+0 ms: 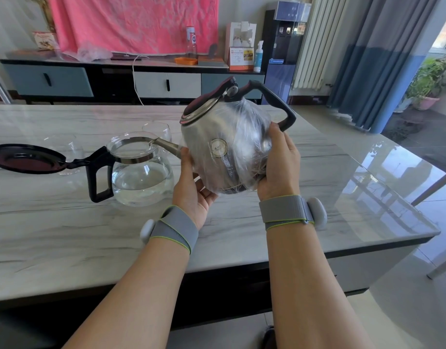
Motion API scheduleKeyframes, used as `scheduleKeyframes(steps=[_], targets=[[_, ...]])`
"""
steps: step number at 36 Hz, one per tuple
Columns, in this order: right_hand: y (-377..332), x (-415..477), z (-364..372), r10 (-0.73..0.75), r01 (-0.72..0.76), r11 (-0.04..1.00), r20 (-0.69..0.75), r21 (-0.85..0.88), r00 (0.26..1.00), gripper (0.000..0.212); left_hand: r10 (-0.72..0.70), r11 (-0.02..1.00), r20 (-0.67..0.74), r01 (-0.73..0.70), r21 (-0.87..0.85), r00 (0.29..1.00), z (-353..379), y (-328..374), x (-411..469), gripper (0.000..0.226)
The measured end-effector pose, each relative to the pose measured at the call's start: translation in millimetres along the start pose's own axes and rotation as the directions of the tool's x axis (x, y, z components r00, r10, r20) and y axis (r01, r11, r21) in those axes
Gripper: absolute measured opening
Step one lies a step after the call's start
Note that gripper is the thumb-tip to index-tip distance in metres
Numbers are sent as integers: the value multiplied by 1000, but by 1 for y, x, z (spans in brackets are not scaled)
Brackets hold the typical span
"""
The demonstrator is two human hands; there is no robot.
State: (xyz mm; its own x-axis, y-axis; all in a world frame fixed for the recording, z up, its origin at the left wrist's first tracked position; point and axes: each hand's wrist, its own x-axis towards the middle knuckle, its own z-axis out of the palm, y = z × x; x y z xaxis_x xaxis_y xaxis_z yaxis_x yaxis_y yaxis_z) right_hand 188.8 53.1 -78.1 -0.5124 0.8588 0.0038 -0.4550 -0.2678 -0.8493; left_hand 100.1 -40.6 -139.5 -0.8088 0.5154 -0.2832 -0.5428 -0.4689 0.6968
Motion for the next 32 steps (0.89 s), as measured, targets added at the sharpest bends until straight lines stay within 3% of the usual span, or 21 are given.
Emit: scheduleKeyframes(steps=[32], targets=[[3, 3, 2, 13, -12, 999, -52, 32, 999, 23, -13, 1000, 6, 13, 10, 1000, 0, 1, 0, 60]])
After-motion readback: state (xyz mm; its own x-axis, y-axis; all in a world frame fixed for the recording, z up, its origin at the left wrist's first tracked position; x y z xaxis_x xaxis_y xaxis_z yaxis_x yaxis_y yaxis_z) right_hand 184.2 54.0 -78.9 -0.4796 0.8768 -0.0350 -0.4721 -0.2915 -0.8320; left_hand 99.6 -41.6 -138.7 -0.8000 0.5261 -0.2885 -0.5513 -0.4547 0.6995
